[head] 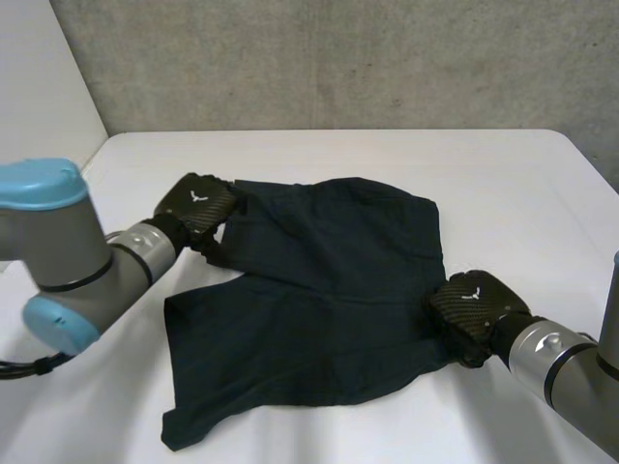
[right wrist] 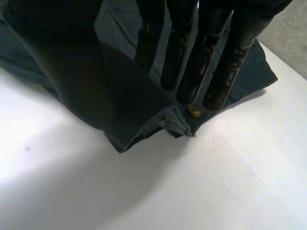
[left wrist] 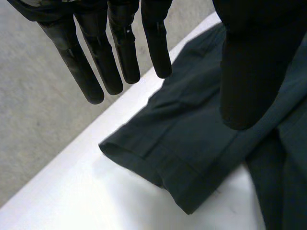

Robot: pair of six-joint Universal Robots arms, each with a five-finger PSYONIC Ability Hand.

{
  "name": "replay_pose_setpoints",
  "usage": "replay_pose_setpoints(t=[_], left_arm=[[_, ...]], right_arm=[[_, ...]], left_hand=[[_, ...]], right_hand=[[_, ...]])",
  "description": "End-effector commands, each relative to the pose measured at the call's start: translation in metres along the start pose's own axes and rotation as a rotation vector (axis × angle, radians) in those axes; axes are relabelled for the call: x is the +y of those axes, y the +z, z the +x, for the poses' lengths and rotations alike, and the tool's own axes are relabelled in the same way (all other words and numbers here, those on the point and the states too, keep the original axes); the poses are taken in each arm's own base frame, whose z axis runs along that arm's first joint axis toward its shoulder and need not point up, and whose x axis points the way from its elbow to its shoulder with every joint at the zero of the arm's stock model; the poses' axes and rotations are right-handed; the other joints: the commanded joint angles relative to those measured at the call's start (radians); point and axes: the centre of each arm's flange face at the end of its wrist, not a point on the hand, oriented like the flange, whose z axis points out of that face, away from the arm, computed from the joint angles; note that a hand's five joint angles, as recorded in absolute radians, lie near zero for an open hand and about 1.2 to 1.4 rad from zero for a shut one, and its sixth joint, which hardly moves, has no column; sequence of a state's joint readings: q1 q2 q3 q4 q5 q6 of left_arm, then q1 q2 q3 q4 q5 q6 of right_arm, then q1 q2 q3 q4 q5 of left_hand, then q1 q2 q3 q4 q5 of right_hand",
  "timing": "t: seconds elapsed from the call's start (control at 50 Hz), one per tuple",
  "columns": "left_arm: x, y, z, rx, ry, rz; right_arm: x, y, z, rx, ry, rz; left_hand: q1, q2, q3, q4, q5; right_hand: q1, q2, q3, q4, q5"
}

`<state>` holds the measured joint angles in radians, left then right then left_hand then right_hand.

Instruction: Fold the shorts.

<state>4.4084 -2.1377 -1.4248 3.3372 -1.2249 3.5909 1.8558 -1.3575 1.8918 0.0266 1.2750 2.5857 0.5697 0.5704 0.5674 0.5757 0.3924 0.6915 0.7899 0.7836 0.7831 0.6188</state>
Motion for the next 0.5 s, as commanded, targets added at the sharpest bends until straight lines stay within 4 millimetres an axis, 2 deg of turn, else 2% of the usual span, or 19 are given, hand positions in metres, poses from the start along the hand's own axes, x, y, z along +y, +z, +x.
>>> replay_pose_setpoints(t=[0.02, 0.1, 0.24, 0.32, 0.34, 0.4, 0.5], left_arm=[[0.021, 0.026, 0.004, 0.024, 0.027, -0.043], [0.022, 0.033, 0.005, 0.029, 0.061, -0.041], [0.042, 0.041, 0.005, 0.003, 0.097, -0.121], [0.045, 0.040, 0.003, -0.020, 0.145, -0.174], [0.046, 0.040, 0.002, -0.026, 0.160, -0.191], [0.048, 0.038, 0.002, -0.028, 0.178, -0.221], [0.053, 0.035, 0.001, -0.047, 0.178, -0.271]], right_arm=[[0.006, -0.002, -0.004, -0.009, 0.008, -0.017], [0.006, -0.004, -0.006, -0.010, 0.020, -0.019], [0.006, -0.009, -0.009, -0.013, 0.059, -0.014], [0.005, -0.010, -0.008, -0.009, 0.058, -0.010], [0.005, -0.010, -0.008, -0.008, 0.058, -0.009], [0.004, -0.009, -0.007, -0.004, 0.060, -0.001], [-0.001, -0.007, -0.001, 0.023, 0.056, 0.022]], left_hand=[[0.108, 0.107, 0.110, 0.102, 0.110], [0.234, 0.233, 0.236, 0.228, 0.236], [0.254, 0.254, 0.257, 0.248, 0.257], [0.424, 0.423, 0.426, 0.418, 0.427], [0.573, 0.572, 0.575, 0.567, 0.576], [0.805, 0.805, 0.808, 0.799, 0.808], [0.827, 0.826, 0.829, 0.821, 0.829]], right_hand=[[-0.048, -0.147, -0.140, -0.140, -0.150], [-0.101, -0.200, -0.193, -0.193, -0.203], [-0.110, -0.209, -0.202, -0.202, -0.212], [-0.110, -0.209, -0.202, -0.202, -0.212], [-0.110, -0.209, -0.202, -0.202, -0.212], [-0.110, -0.209, -0.202, -0.202, -0.212], [-0.146, -0.244, -0.238, -0.237, -0.247]])
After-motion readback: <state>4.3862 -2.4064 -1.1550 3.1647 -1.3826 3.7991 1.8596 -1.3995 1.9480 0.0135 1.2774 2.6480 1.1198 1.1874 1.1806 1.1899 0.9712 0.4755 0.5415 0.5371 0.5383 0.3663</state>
